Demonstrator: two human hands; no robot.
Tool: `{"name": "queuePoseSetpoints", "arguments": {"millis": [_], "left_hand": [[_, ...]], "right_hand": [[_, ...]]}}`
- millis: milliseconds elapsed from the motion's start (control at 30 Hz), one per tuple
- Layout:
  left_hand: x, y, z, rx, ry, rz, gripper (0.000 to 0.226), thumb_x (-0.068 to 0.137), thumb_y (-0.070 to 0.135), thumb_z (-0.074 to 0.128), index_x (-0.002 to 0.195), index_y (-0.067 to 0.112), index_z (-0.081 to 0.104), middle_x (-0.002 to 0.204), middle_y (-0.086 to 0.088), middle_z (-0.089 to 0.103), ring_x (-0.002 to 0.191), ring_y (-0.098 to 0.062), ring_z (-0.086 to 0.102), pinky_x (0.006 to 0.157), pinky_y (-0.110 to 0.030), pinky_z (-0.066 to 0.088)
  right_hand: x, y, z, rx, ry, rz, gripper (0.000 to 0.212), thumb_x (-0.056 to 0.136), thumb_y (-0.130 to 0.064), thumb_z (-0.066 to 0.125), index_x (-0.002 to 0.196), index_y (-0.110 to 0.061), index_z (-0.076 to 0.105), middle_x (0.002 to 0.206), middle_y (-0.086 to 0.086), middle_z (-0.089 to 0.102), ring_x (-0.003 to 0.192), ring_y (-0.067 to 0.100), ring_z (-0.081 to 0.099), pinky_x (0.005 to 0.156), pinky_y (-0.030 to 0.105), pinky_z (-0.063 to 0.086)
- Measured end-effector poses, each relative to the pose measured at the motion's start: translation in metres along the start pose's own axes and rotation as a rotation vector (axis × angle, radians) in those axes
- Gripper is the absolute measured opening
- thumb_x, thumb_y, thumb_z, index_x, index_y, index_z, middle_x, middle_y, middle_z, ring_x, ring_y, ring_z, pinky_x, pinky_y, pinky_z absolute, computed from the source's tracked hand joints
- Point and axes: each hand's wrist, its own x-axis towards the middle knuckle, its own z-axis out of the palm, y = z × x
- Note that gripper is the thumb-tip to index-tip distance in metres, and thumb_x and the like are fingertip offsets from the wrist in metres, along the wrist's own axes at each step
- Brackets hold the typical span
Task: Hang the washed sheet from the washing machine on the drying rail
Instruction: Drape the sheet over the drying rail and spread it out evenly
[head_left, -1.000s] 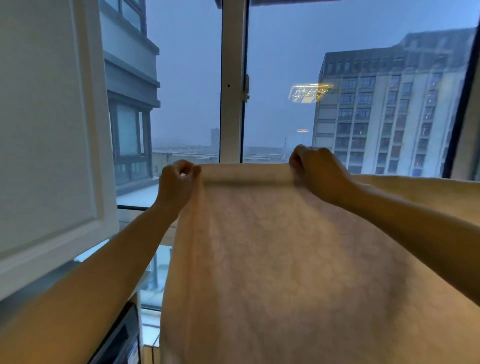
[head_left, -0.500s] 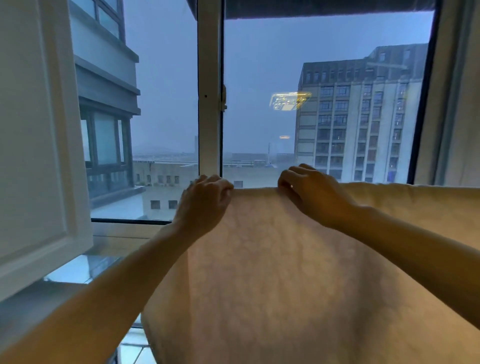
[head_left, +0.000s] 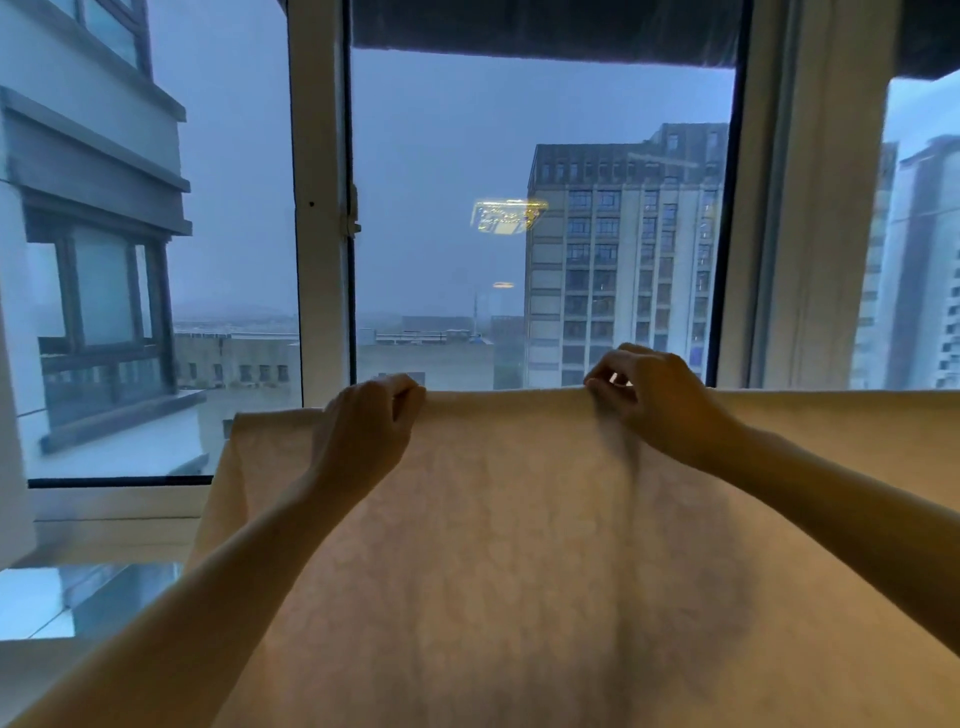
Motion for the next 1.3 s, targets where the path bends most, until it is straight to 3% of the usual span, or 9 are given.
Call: {"name": "queuePoseSetpoints", "arguments": {"millis": [233, 333, 433, 533, 600, 733, 867, 1100, 1300], "left_hand": [[0.001, -0.018, -0.019, 0.098, 0.096, -0.041, 0.022, 0.096, 0.023, 0.05, 0.097, 0.01, 0.068, 0.082, -0.006, 0.07, 0.067, -0.015, 0.059, 0.068, -0.032, 0.053], [-0.003, -0.024, -0.029, 0.109, 0.019, -0.073, 0.027, 0.095, 0.03, 0.047, 0.098, 0.012, 0.068, 0.08, -0.003, 0.067, 0.071, -0.018, 0.063, 0.071, -0.035, 0.054], [-0.007, -0.037, -0.041, 0.108, -0.056, -0.161, 0.032, 0.096, 0.038, 0.043, 0.095, 0.016, 0.066, 0.083, 0.003, 0.064, 0.073, -0.014, 0.06, 0.066, -0.024, 0.047], [-0.017, -0.061, -0.056, 0.117, 0.019, -0.219, 0.042, 0.099, 0.041, 0.038, 0.099, 0.009, 0.065, 0.094, -0.007, 0.067, 0.081, -0.02, 0.059, 0.078, -0.037, 0.051], [-0.025, -0.077, -0.063, 0.107, 0.041, -0.306, 0.039, 0.1, 0.035, 0.039, 0.104, 0.005, 0.064, 0.098, -0.01, 0.064, 0.085, -0.021, 0.054, 0.08, -0.034, 0.044], [-0.039, -0.105, -0.067, 0.017, 0.028, -0.518, 0.045, 0.1, 0.037, 0.033, 0.097, 0.0, 0.058, 0.087, -0.017, 0.061, 0.082, -0.03, 0.057, 0.07, -0.031, 0.042], [-0.049, -0.116, -0.073, 0.015, 0.099, -0.486, 0.038, 0.101, 0.026, 0.039, 0.086, -0.002, 0.059, 0.076, -0.019, 0.062, 0.072, -0.032, 0.058, 0.061, -0.025, 0.041], [-0.047, -0.129, -0.085, 0.165, 0.256, -0.55, 0.031, 0.1, 0.016, 0.04, 0.096, -0.01, 0.056, 0.086, -0.027, 0.062, 0.08, -0.04, 0.06, 0.07, -0.039, 0.042], [-0.045, -0.116, -0.076, 0.181, 0.248, -0.579, 0.027, 0.101, 0.02, 0.039, 0.099, -0.003, 0.054, 0.087, -0.019, 0.061, 0.078, -0.031, 0.057, 0.071, -0.037, 0.044]], "right_hand": [[0.028, -0.024, 0.008, -0.08, -0.017, -0.146, 0.013, 0.095, -0.021, 0.052, 0.095, -0.014, 0.062, 0.093, -0.001, 0.063, 0.087, 0.014, 0.057, 0.078, 0.028, 0.047], [0.03, -0.028, 0.018, -0.026, -0.031, -0.189, 0.015, 0.096, -0.02, 0.051, 0.093, -0.011, 0.062, 0.09, -0.001, 0.063, 0.078, 0.014, 0.061, 0.071, 0.024, 0.048], [0.022, -0.022, 0.024, 0.01, 0.003, -0.192, 0.02, 0.097, -0.023, 0.045, 0.092, -0.011, 0.06, 0.083, -0.001, 0.064, 0.068, 0.013, 0.061, 0.066, 0.031, 0.054], [0.014, -0.017, 0.026, -0.047, 0.021, -0.183, 0.026, 0.099, -0.03, 0.038, 0.093, -0.014, 0.058, 0.078, -0.001, 0.063, 0.061, 0.012, 0.058, 0.06, 0.027, 0.049], [0.013, -0.019, 0.028, -0.087, 0.032, -0.19, 0.031, 0.099, -0.034, 0.035, 0.088, -0.015, 0.057, 0.073, -0.001, 0.061, 0.058, 0.011, 0.057, 0.059, 0.028, 0.049], [0.019, -0.031, 0.036, -0.078, 0.04, -0.21, 0.037, 0.098, -0.04, 0.034, 0.085, -0.017, 0.058, 0.072, -0.005, 0.058, 0.059, 0.009, 0.055, 0.057, 0.027, 0.046], [0.031, -0.046, 0.044, -0.041, 0.067, -0.227, 0.029, 0.097, -0.035, 0.041, 0.087, -0.017, 0.061, 0.077, -0.003, 0.063, 0.064, 0.014, 0.06, 0.061, 0.031, 0.049], [0.039, -0.053, 0.048, -0.084, 0.053, -0.173, 0.026, 0.1, -0.034, 0.036, 0.093, -0.018, 0.055, 0.086, -0.003, 0.06, 0.068, 0.014, 0.053, 0.061, 0.027, 0.035], [0.036, -0.048, 0.043, -0.076, 0.023, -0.199, 0.026, 0.1, -0.033, 0.037, 0.096, -0.016, 0.056, 0.086, -0.001, 0.062, 0.068, 0.013, 0.057, 0.063, 0.028, 0.047]]}}
